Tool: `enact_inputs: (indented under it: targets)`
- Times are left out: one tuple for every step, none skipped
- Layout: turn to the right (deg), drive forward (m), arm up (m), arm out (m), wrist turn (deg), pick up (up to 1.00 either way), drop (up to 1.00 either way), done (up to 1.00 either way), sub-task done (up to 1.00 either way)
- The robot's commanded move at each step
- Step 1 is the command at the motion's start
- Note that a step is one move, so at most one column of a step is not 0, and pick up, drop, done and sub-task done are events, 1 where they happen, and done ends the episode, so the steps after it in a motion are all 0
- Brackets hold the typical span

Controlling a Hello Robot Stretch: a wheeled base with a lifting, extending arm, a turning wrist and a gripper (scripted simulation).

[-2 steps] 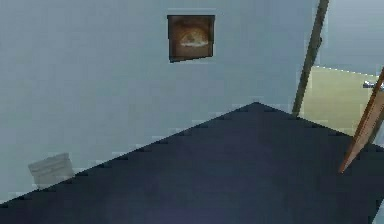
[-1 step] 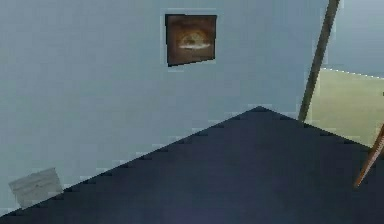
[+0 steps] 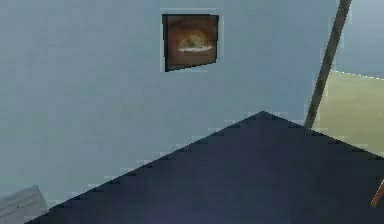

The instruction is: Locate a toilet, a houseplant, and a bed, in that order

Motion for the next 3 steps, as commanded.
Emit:
enact_inputs:
  targets:
    - [33.0,0.00,0.00,0.00,0.0,0.00,0.00,0.00,0.00]
    - [0.0,1.00,0.00,0.00,0.0,0.00,0.00,0.00,0.00]
    - [0.0,0.75,0.00,0.00,0.0,0.00,0.00,0.00,0.00]
